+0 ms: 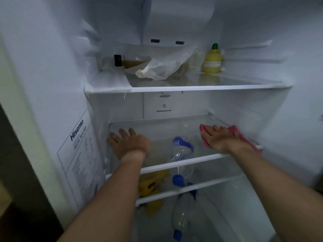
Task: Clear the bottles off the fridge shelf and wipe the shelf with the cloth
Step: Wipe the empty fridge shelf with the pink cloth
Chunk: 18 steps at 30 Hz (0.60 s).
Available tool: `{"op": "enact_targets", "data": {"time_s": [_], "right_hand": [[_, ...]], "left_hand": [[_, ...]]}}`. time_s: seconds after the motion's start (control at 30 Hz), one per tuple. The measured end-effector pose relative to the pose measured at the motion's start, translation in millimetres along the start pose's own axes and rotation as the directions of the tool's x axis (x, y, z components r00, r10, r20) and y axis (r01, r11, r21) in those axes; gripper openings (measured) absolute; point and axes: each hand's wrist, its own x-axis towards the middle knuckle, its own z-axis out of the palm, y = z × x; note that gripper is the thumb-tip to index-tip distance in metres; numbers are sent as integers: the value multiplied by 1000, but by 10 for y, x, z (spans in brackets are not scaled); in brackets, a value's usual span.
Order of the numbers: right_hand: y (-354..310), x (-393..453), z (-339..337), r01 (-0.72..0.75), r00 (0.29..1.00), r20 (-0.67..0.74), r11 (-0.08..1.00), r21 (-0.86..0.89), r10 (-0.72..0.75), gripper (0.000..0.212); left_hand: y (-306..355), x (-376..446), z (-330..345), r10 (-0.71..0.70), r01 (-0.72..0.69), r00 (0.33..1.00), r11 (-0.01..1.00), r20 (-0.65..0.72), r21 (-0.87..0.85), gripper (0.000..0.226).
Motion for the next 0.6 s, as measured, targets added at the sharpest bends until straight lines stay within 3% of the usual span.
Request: {"op": "enact_targets", "data": {"time_s": [0.17,0.37,0.53,0.6], "right_hand": [[-529,-548,-44,51,998,21,995,91,-53,61],[-1330,-970,8,254,967,-21,961,106,-253,61],[-1158,-1071,24,359,933,-59,928,100,-355,66],[-897,-1026,37,317,948,-51,943,98,-314,68]], "left_hand": [[-21,-217,-68,-49,49,999,997,-11,-53,59],[-207,-488,-161,-7,6,1000,990,-3,-141,54],[-266,-672,-126,91,-96,993,994,-73,-61,45],[-274,-699,-113,113,-117,989,992,-96,-37,44]]}}
